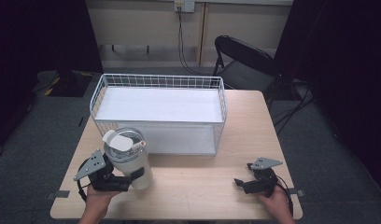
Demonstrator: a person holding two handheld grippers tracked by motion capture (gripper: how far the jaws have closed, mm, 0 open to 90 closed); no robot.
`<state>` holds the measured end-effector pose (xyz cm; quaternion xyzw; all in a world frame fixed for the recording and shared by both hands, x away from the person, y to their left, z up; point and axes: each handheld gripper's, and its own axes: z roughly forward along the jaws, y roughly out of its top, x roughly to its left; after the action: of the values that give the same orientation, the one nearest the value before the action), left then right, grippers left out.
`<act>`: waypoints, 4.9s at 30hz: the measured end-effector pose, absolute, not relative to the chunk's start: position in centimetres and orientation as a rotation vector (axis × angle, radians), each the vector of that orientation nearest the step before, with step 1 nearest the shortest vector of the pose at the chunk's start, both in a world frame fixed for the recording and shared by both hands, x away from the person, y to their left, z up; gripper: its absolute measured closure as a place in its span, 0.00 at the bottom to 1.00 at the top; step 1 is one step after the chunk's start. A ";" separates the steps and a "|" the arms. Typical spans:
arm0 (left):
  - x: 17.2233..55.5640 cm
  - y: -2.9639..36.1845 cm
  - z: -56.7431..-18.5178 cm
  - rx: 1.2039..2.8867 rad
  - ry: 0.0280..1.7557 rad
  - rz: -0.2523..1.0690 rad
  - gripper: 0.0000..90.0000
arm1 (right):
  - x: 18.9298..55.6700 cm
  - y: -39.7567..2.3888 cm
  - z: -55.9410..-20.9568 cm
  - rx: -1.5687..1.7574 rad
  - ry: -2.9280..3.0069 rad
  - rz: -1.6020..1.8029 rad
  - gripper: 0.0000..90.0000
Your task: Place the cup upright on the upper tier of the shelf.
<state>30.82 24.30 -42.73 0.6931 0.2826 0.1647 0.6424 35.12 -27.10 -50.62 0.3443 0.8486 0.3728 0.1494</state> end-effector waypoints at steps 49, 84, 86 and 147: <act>33.6 22.5 -34.1 1.617 0.659 0.318 0.11 | 35.1 -27.1 -50.6 0.990 2.440 1.072 0.15; 35.8 21.6 -27.9 1.632 0.658 0.312 0.11 | 35.1 -27.1 -50.6 0.990 2.440 1.072 0.15; 36.0 21.6 -27.5 1.627 0.665 0.311 0.11 | 35.1 -27.1 -50.6 0.989 2.440 1.072 0.15; 42.0 20.0 -22.8 1.597 0.754 0.479 0.11 | 35.1 -27.1 -50.6 0.990 2.438 1.074 0.15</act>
<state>42.03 20.04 -22.80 0.6918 0.3265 0.2073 0.6098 35.13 -27.11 -50.61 0.3444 0.8483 0.3736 0.1492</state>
